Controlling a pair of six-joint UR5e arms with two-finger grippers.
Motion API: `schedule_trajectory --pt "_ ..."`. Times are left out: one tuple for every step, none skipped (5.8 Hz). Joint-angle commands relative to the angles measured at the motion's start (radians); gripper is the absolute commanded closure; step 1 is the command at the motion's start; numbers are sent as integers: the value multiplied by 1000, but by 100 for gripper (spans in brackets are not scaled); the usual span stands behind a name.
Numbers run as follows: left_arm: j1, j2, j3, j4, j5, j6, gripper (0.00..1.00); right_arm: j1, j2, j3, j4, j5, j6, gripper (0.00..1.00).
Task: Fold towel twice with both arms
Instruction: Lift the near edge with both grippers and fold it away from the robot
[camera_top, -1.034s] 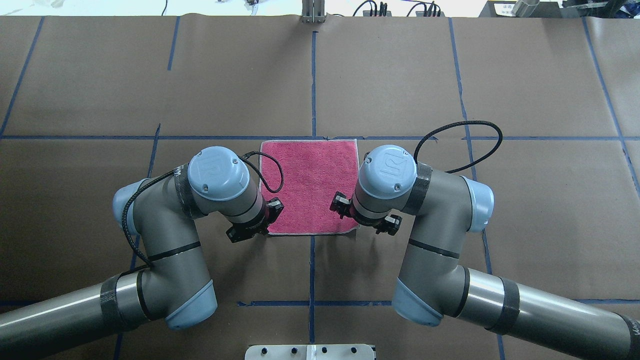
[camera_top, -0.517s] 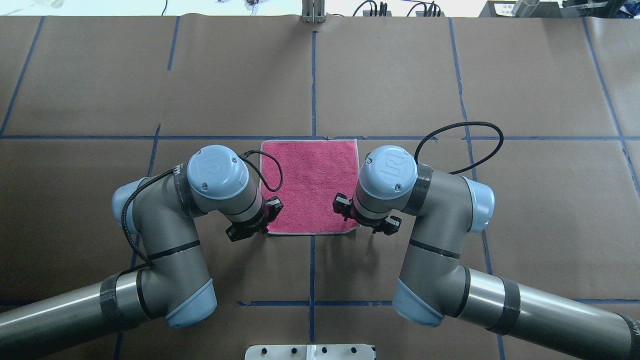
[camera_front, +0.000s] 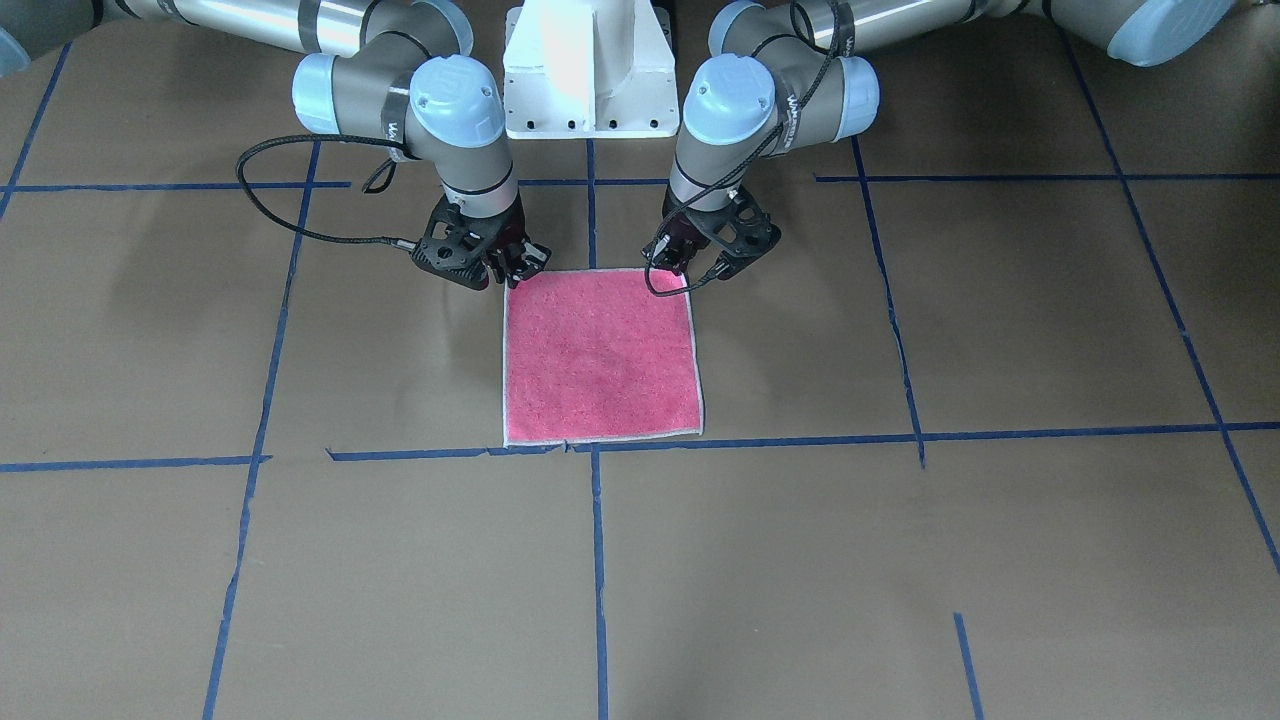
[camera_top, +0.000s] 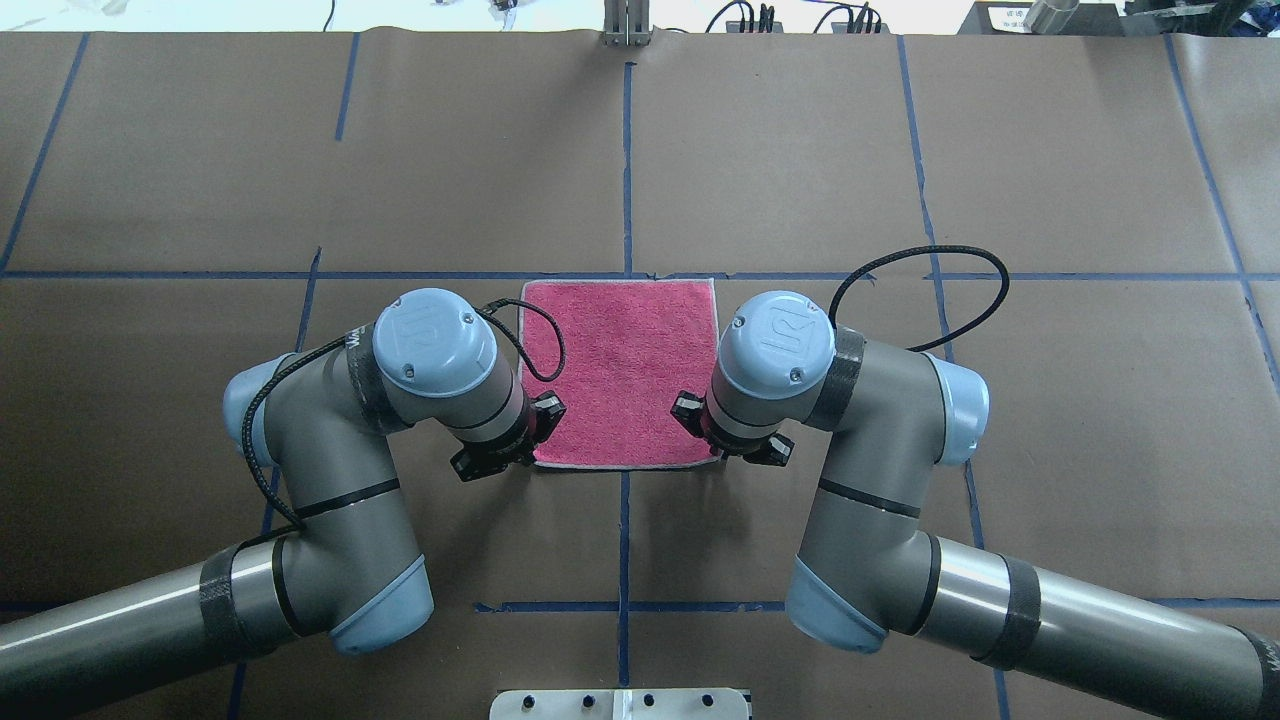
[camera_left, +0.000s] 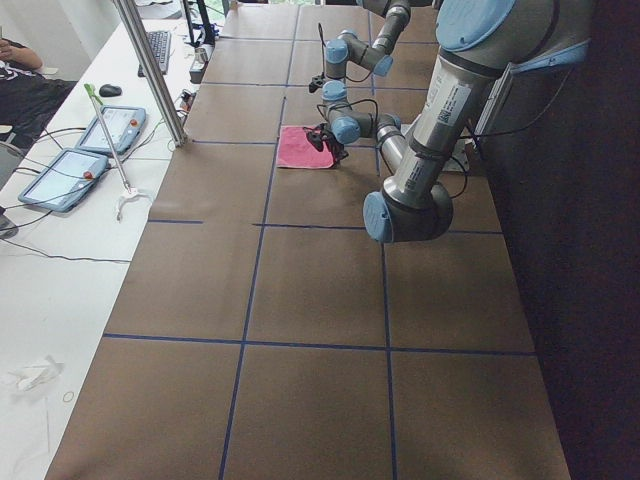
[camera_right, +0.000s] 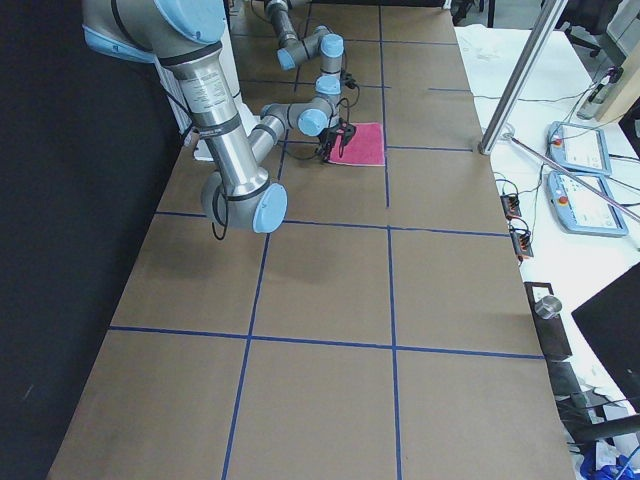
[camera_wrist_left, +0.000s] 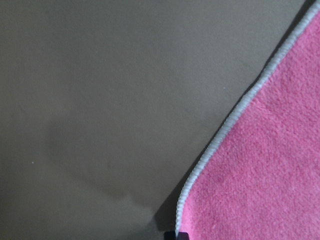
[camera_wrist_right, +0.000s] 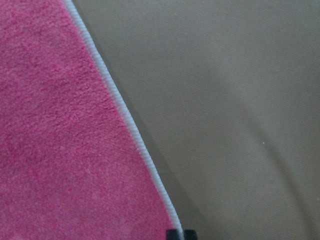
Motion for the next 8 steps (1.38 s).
schedule_trajectory --pt "-2 0 0 2 -1 0 100 0 3 1 0 3 10 100" --pt "-2 0 0 0 -1 0 100 3 3 1 0 3 10 100" --pt "-2 0 0 2 -3 0 100 6 3 2 -1 8 10 100" --pt "-14 -6 0 -2 -6 -2 100 26 4 2 -1 27 8 100" --pt "-19 -17 2 -6 -6 -18 100 53 7 2 -1 61 8 100" --pt "-40 -31 2 -6 -6 -18 100 70 12 1 -3 72 8 100" --pt "-57 -34 3 -8 -7 -17 100 77 12 1 -3 80 8 100" --pt "-80 -34 3 -8 -10 -14 100 81 13 -1 -3 80 8 100"
